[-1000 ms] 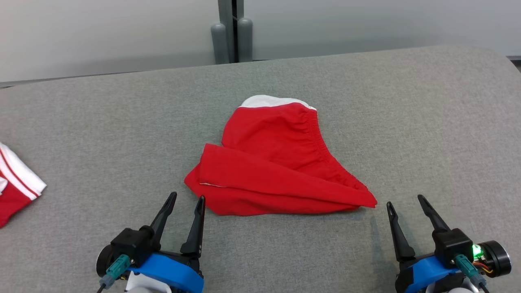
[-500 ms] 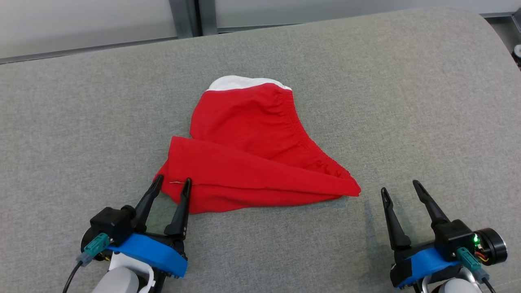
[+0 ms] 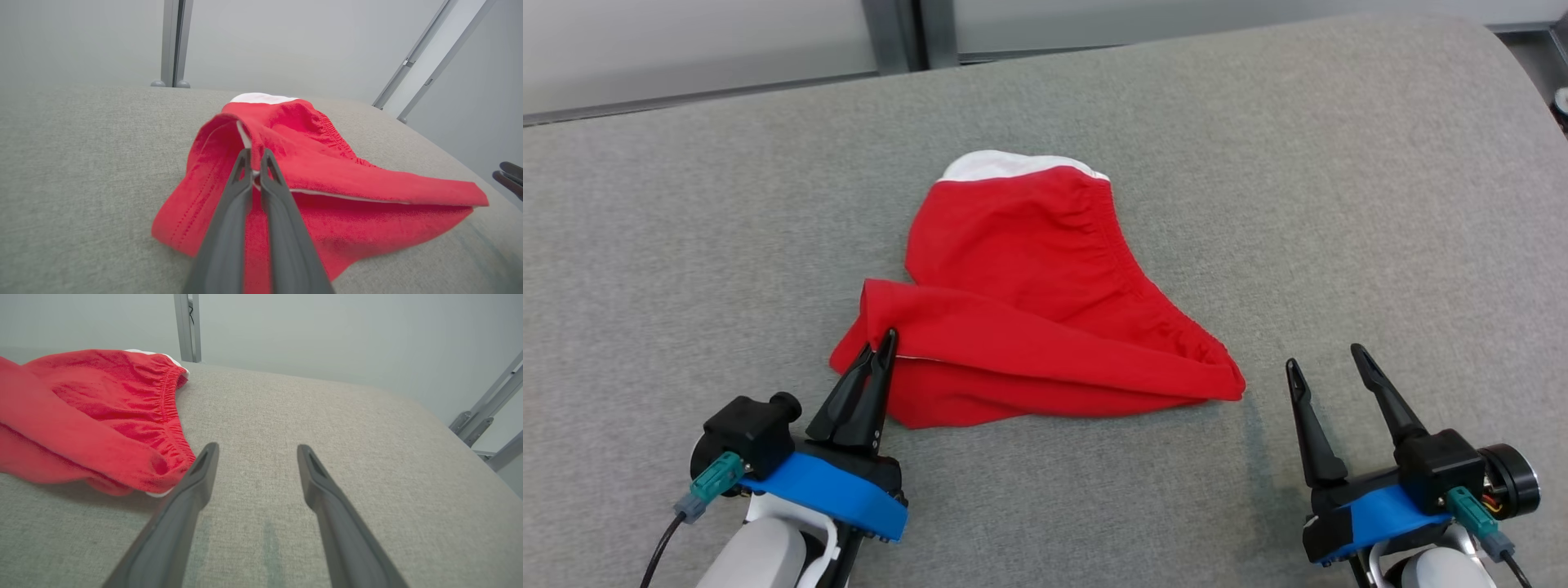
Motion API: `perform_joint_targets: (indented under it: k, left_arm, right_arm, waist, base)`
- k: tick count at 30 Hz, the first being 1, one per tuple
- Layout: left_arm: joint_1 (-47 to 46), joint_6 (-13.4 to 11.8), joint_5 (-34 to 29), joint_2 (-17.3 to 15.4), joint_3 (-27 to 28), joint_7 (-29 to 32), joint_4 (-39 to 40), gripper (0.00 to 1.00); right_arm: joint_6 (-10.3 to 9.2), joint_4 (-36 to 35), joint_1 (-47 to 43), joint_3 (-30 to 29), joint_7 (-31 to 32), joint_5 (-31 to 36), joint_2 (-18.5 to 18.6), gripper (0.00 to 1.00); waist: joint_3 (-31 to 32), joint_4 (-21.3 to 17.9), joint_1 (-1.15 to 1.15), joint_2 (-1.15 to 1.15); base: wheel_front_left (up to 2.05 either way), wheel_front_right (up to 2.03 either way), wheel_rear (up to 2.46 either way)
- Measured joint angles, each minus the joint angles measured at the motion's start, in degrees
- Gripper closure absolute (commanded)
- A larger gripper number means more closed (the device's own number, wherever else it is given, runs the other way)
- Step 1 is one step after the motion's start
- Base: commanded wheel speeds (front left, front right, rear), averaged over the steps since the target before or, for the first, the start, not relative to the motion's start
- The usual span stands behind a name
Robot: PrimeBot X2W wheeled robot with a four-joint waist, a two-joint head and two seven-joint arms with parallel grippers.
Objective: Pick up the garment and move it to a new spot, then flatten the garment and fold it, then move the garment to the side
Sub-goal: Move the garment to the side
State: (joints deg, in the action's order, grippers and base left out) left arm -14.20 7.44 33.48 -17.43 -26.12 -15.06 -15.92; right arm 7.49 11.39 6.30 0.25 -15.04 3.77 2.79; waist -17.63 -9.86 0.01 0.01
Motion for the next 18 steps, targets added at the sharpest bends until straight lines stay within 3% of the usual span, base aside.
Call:
perform_joint_targets:
  k: [18]
  left_arm:
    - [11.3, 0.0, -4.0, 5.3, 2.8, 0.0, -1.2, 1.0]
  right_arm:
    - [0.0, 3.5, -2.2, -1.1, 0.0, -3.5, 0.0, 0.0]
  waist:
    - [11.5, 12.0, -0.02, -0.01]
  base:
    - [0.0, 0.0, 0.0]
